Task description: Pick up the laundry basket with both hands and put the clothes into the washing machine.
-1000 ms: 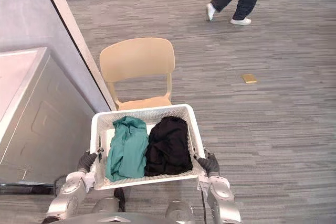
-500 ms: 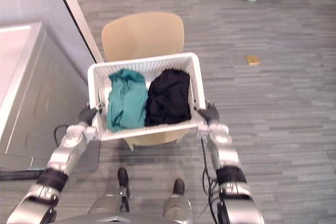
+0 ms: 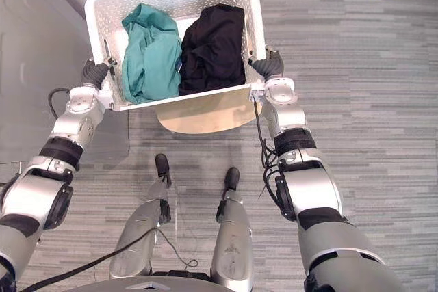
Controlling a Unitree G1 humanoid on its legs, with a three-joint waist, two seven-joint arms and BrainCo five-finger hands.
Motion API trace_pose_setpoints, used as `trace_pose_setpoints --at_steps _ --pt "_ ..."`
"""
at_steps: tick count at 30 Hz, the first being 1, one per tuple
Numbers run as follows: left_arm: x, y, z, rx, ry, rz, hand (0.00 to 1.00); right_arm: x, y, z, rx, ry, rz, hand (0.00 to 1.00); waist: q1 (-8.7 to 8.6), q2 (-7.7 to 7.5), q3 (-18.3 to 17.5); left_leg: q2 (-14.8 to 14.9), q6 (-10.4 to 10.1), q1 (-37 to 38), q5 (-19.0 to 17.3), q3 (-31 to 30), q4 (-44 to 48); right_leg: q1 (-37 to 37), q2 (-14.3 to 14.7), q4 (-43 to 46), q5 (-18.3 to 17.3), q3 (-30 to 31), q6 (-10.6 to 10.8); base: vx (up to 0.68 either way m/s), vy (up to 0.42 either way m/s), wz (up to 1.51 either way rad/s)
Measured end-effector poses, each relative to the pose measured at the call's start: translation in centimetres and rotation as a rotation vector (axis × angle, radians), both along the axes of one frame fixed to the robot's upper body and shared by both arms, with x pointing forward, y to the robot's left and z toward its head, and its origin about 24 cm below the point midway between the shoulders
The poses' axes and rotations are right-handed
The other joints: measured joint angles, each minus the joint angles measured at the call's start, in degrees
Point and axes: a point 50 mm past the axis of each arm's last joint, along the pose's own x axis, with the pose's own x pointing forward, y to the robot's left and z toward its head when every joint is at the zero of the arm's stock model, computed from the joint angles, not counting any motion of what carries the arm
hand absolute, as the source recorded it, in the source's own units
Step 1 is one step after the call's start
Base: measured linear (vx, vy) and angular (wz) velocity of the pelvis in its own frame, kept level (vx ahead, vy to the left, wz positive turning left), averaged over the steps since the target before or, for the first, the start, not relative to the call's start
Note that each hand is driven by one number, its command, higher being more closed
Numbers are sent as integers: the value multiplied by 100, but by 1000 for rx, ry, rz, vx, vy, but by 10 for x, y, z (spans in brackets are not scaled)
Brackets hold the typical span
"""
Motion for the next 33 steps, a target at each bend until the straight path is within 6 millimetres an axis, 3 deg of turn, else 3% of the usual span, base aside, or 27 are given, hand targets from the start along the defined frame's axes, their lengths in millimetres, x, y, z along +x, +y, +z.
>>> trace_pose_setpoints --at_steps 13,22,23,24,28,33 --pt "9 -13 25 -15 -26 -20 100 1 -3 8 66 -10 -75 100 -65 46 64 130 -87 -293 -62 390 -3 -427 80 -39 39 159 -53 57 -63 -11" --pt "14 -16 58 -54 -93 -11 100 3 0 38 94 -88 -77 100 -75 50 66 255 -126 -442 -52 640 -1 -581 215 -271 164 249 -98 62 -67 -12" --pt "14 -16 60 -56 -98 -6 100 4 0 42 94 -99 -79 0 -74 51 66 267 -129 -442 -51 649 -1 -581 227 -281 165 247 -100 53 -55 -5" --pt "14 -17 63 -61 -106 -1 0 4 1 48 100 -112 -80 0 -65 52 67 288 -138 -448 -57 654 -2 -581 244 -302 174 243 -113 62 -66 -5" --pt "14 -11 68 -155 -120 23 0 3 5 68 110 -165 -69 0 -67 67 74 301 -195 -450 -100 677 -2 -583 252 -321 175 234 -114 53 -46 -2" --pt "14 -11 73 -196 -131 51 0 4 9 72 140 -176 -65 0 -26 67 74 301 -209 -450 -89 702 -1 -580 252 -322 175 212 -114 52 -31 0"
